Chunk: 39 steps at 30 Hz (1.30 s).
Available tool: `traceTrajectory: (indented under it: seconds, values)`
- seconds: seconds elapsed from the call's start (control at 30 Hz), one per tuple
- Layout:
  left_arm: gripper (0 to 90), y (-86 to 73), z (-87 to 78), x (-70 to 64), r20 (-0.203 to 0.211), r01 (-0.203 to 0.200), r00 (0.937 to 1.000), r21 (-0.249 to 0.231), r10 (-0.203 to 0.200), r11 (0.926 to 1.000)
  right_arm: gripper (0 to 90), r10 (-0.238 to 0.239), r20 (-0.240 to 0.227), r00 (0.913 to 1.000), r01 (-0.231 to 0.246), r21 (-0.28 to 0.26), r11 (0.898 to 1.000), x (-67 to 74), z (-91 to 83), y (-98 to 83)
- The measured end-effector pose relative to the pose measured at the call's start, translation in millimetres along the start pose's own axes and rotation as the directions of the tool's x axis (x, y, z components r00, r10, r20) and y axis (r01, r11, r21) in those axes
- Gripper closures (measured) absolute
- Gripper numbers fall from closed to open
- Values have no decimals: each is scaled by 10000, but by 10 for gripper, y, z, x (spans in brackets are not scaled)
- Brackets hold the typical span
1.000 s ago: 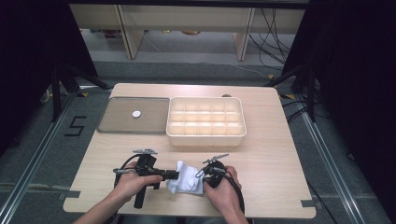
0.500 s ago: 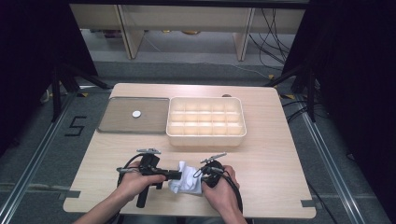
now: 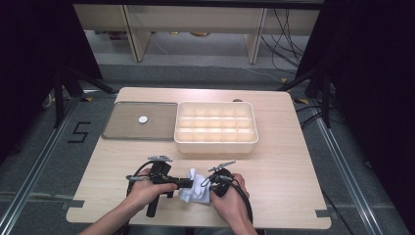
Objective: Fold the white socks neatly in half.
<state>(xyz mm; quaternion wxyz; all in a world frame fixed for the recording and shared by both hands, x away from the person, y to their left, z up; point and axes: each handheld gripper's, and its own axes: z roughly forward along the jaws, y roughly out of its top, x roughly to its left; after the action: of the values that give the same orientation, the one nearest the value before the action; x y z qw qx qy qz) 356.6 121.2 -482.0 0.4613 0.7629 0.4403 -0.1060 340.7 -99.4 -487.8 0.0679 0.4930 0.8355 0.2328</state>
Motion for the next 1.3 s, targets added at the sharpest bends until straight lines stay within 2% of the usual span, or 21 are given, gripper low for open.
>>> traceTrajectory:
  seconds: [0.1, 0.17, 0.2, 0.37, 0.4, 0.47, 0.53, 0.6, 0.63, 0.7, 0.87, 1.03, 1.1, 1.13, 1.2, 1.23, 1.3]
  values:
    - [836, 5, 12, 0, 121, -123, 9999, 23, 122, 9999, 900, -74, 38, 10000, 74, -44, 10000, 2, 7, -2]
    - [834, 5, 23, -17, -139, -180, 9997, -9, 180, 9998, 900, -92, 13, 10000, 92, -42, 9999, 6, 15, -1]
    - [834, 5, 27, -17, -117, -185, 9998, -25, 184, 9998, 900, 24, -151, 9999, -24, 15, 10000, 26, -5, 8]
    - [832, 11, 49, -17, -149, -157, 9998, -98, 156, 9998, 900, 29, -147, 9999, -29, -12, 10000, 34, 4, 9]
    - [831, 13, 57, -7, 49, -163, 9999, -87, 163, 9998, 900, 28, -120, 9999, -28, 13, 10000, 38, 9, 8]
    - [829, 16, 65, -11, 40, -146, 9999, -119, 146, 9998, 900, -167, -153, 9997, 167, 20, 9999, 35, 15, 10]
    - [827, 17, 73, -17, -87, -131, 9999, -170, 129, 9998, 900, 200, -251, 9995, -196, 138, 9997, 74, -5, 17]
    - [824, 19, 79, -19, -100, -127, 9999, -195, 126, 9997, 900, 159, -299, 9994, -157, 84, 9998, 80, 1, 18]
    - [822, 22, 82, -16, -26, -142, 9999, -184, 142, 9997, 900, -45, -194, 9998, 44, -31, 10000, 66, 19, 13]
    - [819, 25, 92, -28, 5, -152, 9999, -231, 152, 9996, 900, 126, -231, 9997, -128, -80, 9999, 74, 31, 7]
    - [812, 32, 110, -49, 22, -155, 9999, -299, 155, 9994, 900, -199, -226, 9995, 199, -18, 9998, 57, 34, 15]
    - [808, 34, 133, -56, -10, -196, 9998, -263, 196, 9995, 900, 91, -262, 9996, -88, 93, 9999, 89, 17, 18]
    - [808, 33, 142, -63, -18, -199, 9998, -284, 198, 9994, 900, -31, -254, 9997, 31, 5, 10000, 81, 23, 19]
    - [809, 32, 147, -66, -34, -212, 9998, -285, 211, 9994, 900, 320, -309, 9990, -315, 168, 9994, 98, 12, 23]
    - [813, 24, 170, -77, -70, -282, 9996, -253, 280, 9993, 900, 314, -312, 9990, -309, 156, 9994, 102, 13, 22]
    - [815, 18, 188, -85, -103, -325, 9994, -238, 322, 9992, 900, -27, -179, 9998, 28, 61, 10000, 79, 35, 10]
    - [821, 4, 224, -100, -108, -409, 9991, -146, 408, 9991, 900, 0, -193, 9998, -1, -14, 10000, 82, 42, 12]
